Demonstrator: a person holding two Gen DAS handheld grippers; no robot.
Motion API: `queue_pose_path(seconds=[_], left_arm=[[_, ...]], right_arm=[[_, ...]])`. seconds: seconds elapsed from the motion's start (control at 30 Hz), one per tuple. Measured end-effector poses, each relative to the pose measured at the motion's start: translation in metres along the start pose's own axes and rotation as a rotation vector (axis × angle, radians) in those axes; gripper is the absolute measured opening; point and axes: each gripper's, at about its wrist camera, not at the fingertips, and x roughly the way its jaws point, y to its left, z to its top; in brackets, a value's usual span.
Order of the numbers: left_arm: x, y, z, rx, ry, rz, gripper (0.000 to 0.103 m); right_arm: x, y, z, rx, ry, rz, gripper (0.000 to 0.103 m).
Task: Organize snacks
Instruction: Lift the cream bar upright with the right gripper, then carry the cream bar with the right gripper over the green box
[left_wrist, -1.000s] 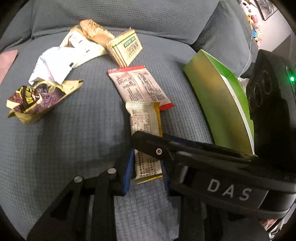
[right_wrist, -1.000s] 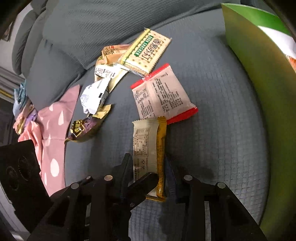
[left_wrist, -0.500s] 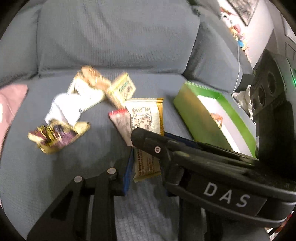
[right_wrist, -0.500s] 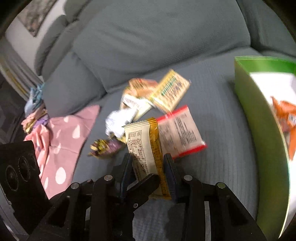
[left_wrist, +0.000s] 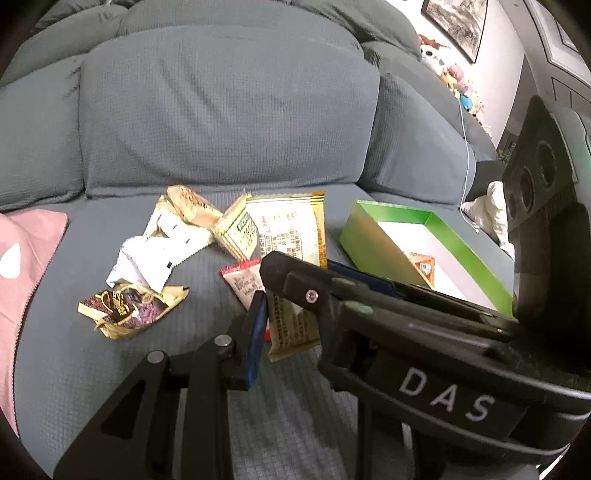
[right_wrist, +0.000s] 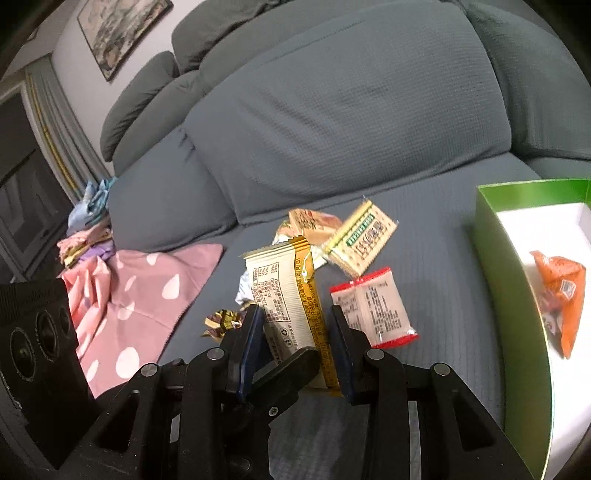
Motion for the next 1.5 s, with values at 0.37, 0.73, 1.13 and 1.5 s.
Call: queue_pose_path(seconds=[0.37,0.73,1.13,1.5], left_arm=[[-0.01,-0.005,0.002,0.032,-0.091,-0.019,0.025],[-0.009,-0.008,0.001,0.044,-0.095,0.0,0.025],[-0.007,-0.009,0.0,0.036,-0.089,-0.013,0.026],[-0.012,-0.011,0.001,0.034,-0.096,-0.014,0.026]], right_arm=[[-0.018,0.014,0.001,-0.075,-0.084,-0.039,0.039],[-0.018,0.018,-0.001,-0.09,-0.098,-0.057,0.039],[-0.015,0.015,-0.001,-0.091,-0.091,-0.076,0.039],[-0.02,0.013,0.0,-0.059,-0.105,-0.063,0.039]])
